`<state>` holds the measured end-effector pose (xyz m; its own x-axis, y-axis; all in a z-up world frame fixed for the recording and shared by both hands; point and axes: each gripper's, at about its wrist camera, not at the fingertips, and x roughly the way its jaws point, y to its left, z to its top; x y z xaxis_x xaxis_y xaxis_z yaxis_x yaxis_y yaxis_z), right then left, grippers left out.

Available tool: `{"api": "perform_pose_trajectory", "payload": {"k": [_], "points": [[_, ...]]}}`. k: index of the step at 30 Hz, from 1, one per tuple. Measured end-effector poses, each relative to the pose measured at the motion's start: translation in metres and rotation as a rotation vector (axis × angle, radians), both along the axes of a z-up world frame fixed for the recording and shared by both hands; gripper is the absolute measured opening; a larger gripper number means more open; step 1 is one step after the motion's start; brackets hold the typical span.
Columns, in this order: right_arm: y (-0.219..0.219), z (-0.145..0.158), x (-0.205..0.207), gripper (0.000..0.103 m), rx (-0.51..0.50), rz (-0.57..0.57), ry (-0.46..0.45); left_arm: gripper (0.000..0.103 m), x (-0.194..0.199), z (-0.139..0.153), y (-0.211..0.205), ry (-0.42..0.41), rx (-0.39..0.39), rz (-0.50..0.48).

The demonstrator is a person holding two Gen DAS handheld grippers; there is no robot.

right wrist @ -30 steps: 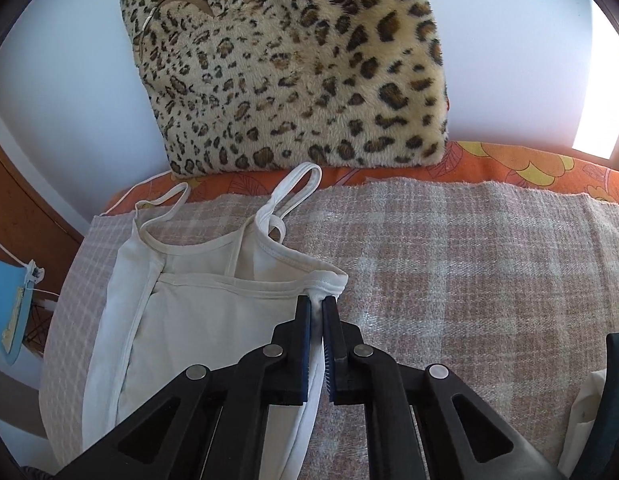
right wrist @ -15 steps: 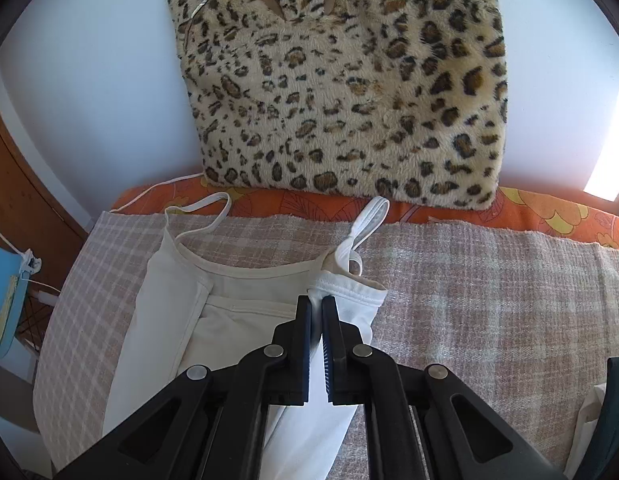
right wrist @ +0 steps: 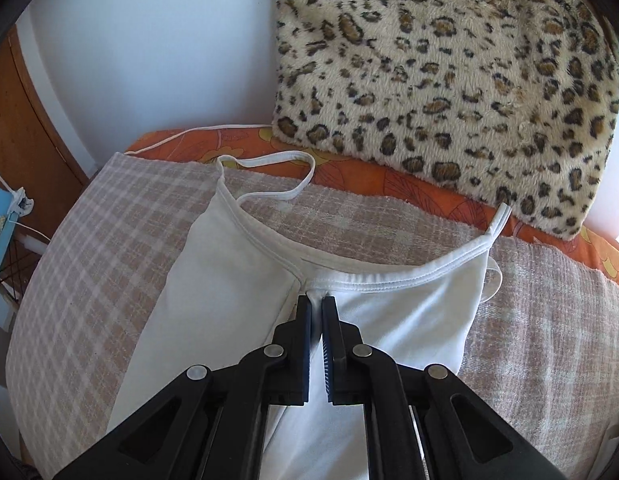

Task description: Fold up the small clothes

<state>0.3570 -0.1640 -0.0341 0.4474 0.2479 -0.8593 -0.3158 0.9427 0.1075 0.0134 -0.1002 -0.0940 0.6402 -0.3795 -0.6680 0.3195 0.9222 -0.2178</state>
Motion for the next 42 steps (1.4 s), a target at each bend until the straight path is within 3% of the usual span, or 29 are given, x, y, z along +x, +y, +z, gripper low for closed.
{"api": "perform_pose_trajectory", "payload": {"k": [4,5,6,8,14,19,21,24,28,32,35,38,39,42], "points": [[0.003,-0.008,0.005,0.004,-0.001,-0.011,0.012,0.008,-0.004,0.0,0.003,0.012,0.023,0.009],[0.003,-0.008,0.007,0.008,0.018,-0.008,0.022,0.009,-0.006,0.0,0.004,0.018,0.022,0.006],[0.001,-0.008,0.007,0.013,0.042,-0.006,0.029,0.014,-0.009,0.0,0.005,0.025,0.023,0.004],[-0.004,-0.001,0.007,0.037,0.087,-0.023,0.026,0.016,-0.015,0.003,0.007,0.03,0.024,-0.012],[-0.033,0.036,-0.034,0.035,0.144,-0.002,-0.013,0.016,-0.024,0.028,0.032,-0.03,0.045,-0.018],[-0.042,0.053,-0.103,0.031,0.12,0.081,-0.012,0.016,-0.006,0.047,0.066,-0.059,0.142,0.006],[-0.042,0.052,-0.139,0.031,0.104,0.11,0.007,0.02,0.006,0.047,0.08,-0.029,0.162,0.021],[-0.045,0.037,-0.197,0.032,0.074,0.118,0.076,0.041,0.022,0.038,0.103,0.069,0.112,0.049],[-0.059,0.016,-0.263,0.032,0.107,0.078,0.193,0.041,0.028,0.018,0.119,0.178,0.015,0.075],[-0.081,-0.001,-0.305,0.036,0.218,-0.01,0.261,0.041,0.031,0.005,0.119,0.257,-0.06,0.071],[-0.089,-0.004,-0.32,0.036,0.291,-0.03,0.27,0.037,0.031,0.006,0.112,0.243,-0.048,0.056],[-0.085,-0.005,-0.325,0.035,0.321,-0.005,0.273,0.006,0.032,0.005,0.104,0.236,-0.022,0.024],[-0.081,-0.007,-0.326,0.034,0.309,0.009,0.27,0.004,0.032,0.004,0.101,0.23,-0.016,0.015],[-0.068,-0.006,-0.331,0.014,0.224,0.066,0.229,0.002,0.029,0.004,0.101,0.194,0.023,0.012]]}}
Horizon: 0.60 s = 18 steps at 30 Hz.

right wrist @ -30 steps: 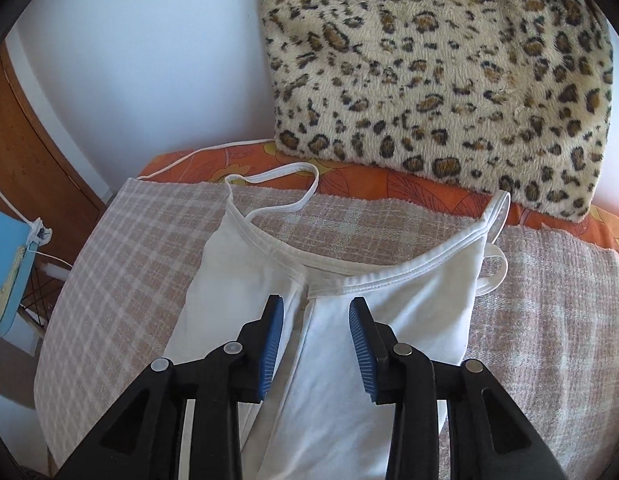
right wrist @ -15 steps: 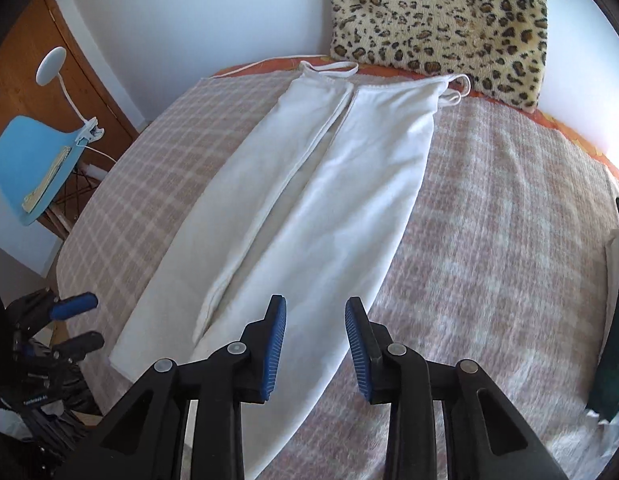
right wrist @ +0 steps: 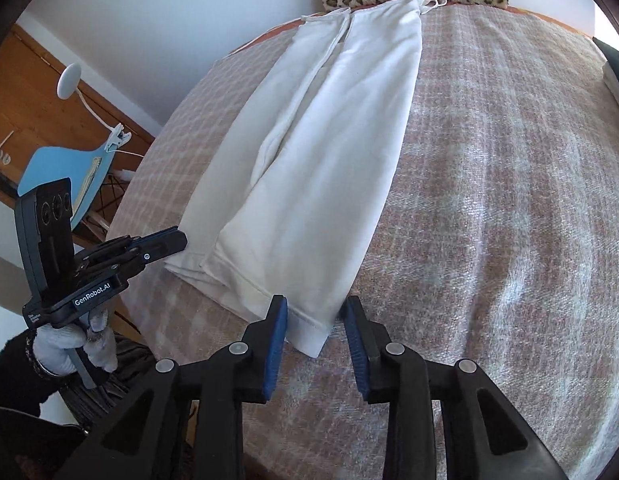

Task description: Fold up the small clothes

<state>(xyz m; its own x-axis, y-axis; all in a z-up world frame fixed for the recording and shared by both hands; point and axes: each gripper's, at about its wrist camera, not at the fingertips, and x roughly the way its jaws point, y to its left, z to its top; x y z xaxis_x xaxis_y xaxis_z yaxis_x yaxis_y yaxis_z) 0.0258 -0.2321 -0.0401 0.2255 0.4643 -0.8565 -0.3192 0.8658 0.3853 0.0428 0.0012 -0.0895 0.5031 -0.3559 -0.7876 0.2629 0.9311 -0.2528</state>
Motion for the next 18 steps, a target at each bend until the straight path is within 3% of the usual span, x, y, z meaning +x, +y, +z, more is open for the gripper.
{"api": "perform_pose_trajectory", "payload": {"k": [2,6,8,10,13,18], "points": [[-0.003,0.001,0.0,0.004,-0.019,-0.002,-0.01,0.001,-0.002,0.002,0.008,-0.03,0.041,0.032],[-0.008,0.008,-0.005,0.005,-0.034,0.024,-0.043,0.0,-0.005,-0.002,0.019,-0.019,0.012,0.042],[-0.005,0.011,-0.009,0.019,-0.061,0.03,-0.052,0.0,-0.006,-0.004,0.02,-0.005,0.013,0.051],[0.002,0.02,-0.013,0.035,-0.165,0.0,-0.14,0.002,-0.006,-0.002,0.022,0.002,-0.002,0.064],[0.008,0.04,-0.017,0.034,-0.147,0.017,-0.265,0.004,-0.005,0.006,0.022,-0.037,0.008,0.069],[0.046,0.037,-0.004,0.025,-0.091,0.102,-0.288,0.01,0.001,0.012,0.018,-0.05,-0.008,0.064]]}}
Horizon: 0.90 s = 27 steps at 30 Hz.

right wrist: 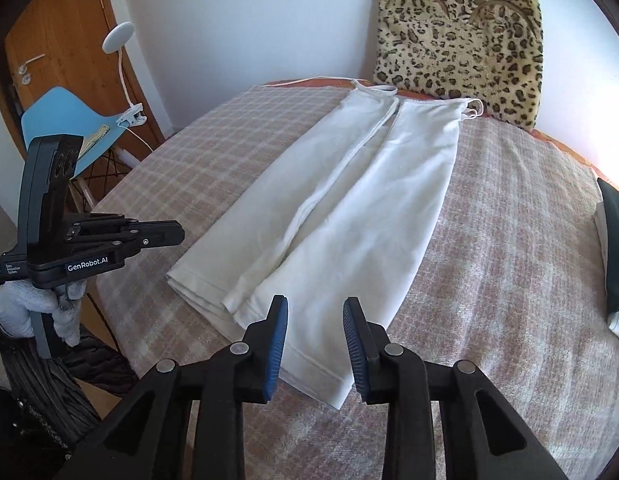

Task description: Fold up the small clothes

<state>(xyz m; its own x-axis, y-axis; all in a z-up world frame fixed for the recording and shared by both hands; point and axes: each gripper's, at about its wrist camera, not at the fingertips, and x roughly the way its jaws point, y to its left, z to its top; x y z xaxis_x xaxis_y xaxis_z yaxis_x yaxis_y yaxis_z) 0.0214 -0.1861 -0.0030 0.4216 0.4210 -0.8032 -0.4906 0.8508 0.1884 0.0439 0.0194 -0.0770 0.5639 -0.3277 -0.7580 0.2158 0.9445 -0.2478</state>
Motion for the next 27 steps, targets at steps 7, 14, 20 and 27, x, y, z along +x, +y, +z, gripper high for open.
{"api": "perform_pose_trajectory", "payload": {"k": [7,14,20,27], "points": [[0.044,-0.029,-0.003,0.02,-0.049,0.122,0.082,0.05,-0.001,-0.003,0.001,0.031,0.003,0.016],[0.008,-0.015,-0.026,0.031,0.095,0.127,0.118,0.049,-0.004,-0.015,0.01,0.093,-0.039,0.017],[-0.062,-0.022,-0.015,0.042,0.201,-0.145,0.165,0.044,-0.002,-0.017,0.013,0.121,-0.114,0.021],[-0.087,-0.045,-0.008,0.042,0.372,-0.181,0.302,0.022,-0.003,-0.021,0.018,0.18,-0.221,0.027]]}}
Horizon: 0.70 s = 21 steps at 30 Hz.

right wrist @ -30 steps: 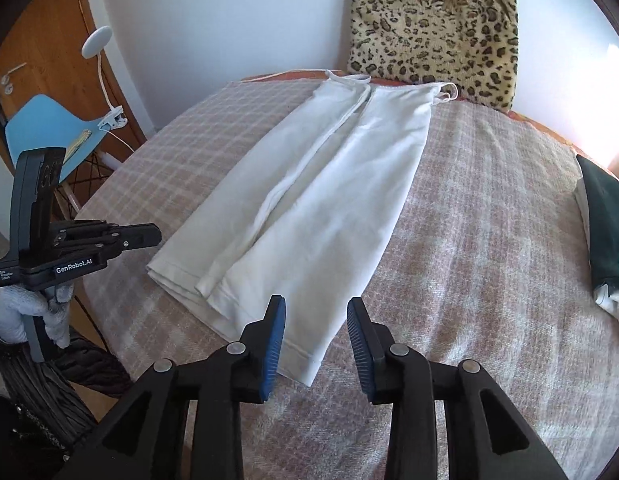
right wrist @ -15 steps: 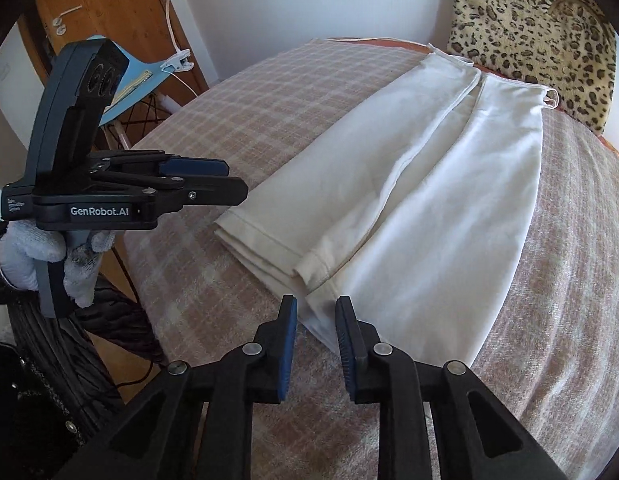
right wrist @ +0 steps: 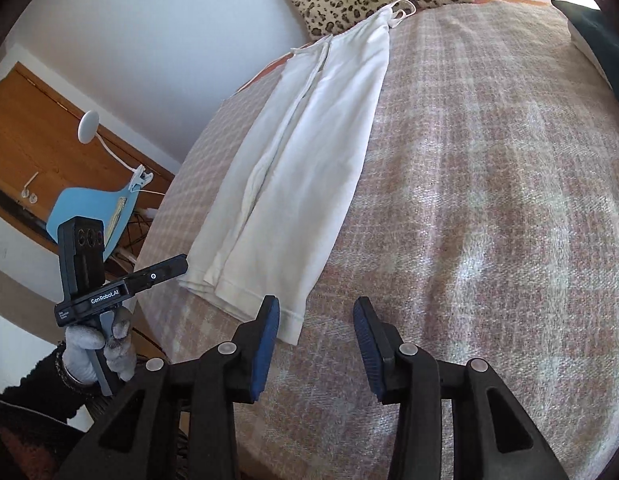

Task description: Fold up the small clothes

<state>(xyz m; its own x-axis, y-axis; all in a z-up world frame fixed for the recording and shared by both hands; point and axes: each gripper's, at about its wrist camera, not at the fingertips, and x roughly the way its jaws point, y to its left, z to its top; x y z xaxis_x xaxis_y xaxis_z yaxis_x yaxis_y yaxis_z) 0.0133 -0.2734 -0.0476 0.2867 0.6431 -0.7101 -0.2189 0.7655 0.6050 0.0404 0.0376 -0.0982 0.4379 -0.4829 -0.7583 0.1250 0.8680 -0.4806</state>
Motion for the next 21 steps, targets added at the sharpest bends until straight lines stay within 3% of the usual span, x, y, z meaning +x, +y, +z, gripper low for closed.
{"api": "perform_pose_trajectory", "payload": {"k": [4,6,12,21], "points": [[0.007,-0.005,0.003,0.038,0.033,0.024,0.022,0.018,-0.001,-0.001,0.0,0.003,-0.003,-0.011],[0.015,-0.004,0.003,0.034,0.017,0.041,0.018,0.007,0.0,-0.003,-0.001,0.011,-0.003,-0.025],[0.028,-0.007,0.004,0.01,-0.003,0.053,0.022,0.004,0.0,-0.001,0.001,0.004,-0.023,-0.019],[0.018,-0.004,0.006,0.004,0.092,0.02,0.027,0.003,0.0,0.012,0.007,-0.034,-0.08,-0.008]]}}
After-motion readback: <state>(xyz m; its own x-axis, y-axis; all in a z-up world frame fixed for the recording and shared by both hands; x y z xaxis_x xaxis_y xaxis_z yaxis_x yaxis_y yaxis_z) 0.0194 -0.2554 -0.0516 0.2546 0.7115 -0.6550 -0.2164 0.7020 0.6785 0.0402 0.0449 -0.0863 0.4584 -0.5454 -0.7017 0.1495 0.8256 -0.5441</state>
